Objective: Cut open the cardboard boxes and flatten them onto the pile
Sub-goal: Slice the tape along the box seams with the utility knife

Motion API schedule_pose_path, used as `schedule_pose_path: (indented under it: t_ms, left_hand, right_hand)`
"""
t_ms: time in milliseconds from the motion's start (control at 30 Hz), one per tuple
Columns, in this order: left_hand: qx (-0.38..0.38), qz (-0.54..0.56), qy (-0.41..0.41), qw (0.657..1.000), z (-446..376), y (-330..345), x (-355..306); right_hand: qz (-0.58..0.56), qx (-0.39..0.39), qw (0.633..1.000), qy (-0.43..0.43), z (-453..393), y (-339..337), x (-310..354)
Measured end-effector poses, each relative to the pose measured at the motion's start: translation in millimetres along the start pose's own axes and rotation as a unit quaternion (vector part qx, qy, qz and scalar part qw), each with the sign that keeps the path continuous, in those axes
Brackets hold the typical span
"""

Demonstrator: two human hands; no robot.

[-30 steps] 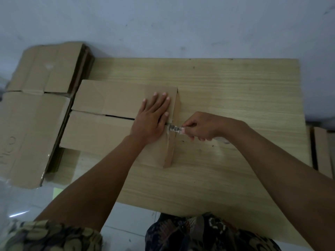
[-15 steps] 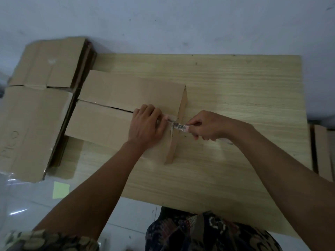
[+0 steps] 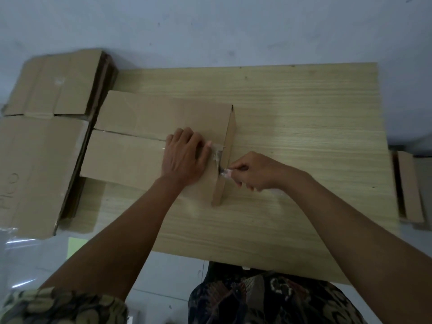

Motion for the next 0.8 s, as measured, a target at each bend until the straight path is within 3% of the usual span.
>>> schedule_pose_path:
  t_ms: [67, 167, 233, 333, 500, 600, 700, 767, 800]
  left_hand:
    - [-0.033, 0.001, 0.010, 0.999, -1, -6, 2]
    - [-0.065, 0.001, 0.012, 0.998, -4, -12, 1]
    - [-0.072, 0.002, 0.010, 0.997, -4, -14, -3]
    - [-0.088, 0.006, 0.011, 0.996, -3, -19, -8]
    - [-0.126, 0.015, 0.015, 0.992, 10, -37, -16]
    - [-0.146, 0.023, 0.018, 0.989, 23, -50, -18]
    - [-0.168, 0.046, 0.014, 0.985, 37, -63, -20]
    - [-0.169, 0.062, 0.003, 0.984, 45, -69, -20]
    - [-0.169, 0.066, -0.006, 0.983, 48, -71, -20]
  right_hand:
    - [-0.060, -0.021, 0.998, 0.002, 11, -7, -16]
    - [-0.138, -0.187, 0.972, 0.040, 19, -20, -50]
    - [-0.101, -0.260, 0.959, 0.052, 13, -16, -63]
    - [0.020, -0.270, 0.960, 0.073, -4, 3, -72]
    - [0.196, -0.318, 0.920, 0.117, -9, 22, -74]
    - [0.178, -0.366, 0.905, 0.119, -6, 19, -60]
    - [0.099, -0.505, 0.855, -0.064, 0, 5, -18]
    - [0.132, -0.505, 0.827, -0.209, -5, 0, 19]
    - [0.170, -0.466, 0.831, -0.253, -10, 0, 38]
Point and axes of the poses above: each hand's wrist, its own z-axis away from the middle knuckle, its own y-axis out of the palm, x = y × z, the point moved 3 cm from there along -z, towards the middle knuckle, and after that the axes turned 6 degrees about y, right-handed, at the moved point
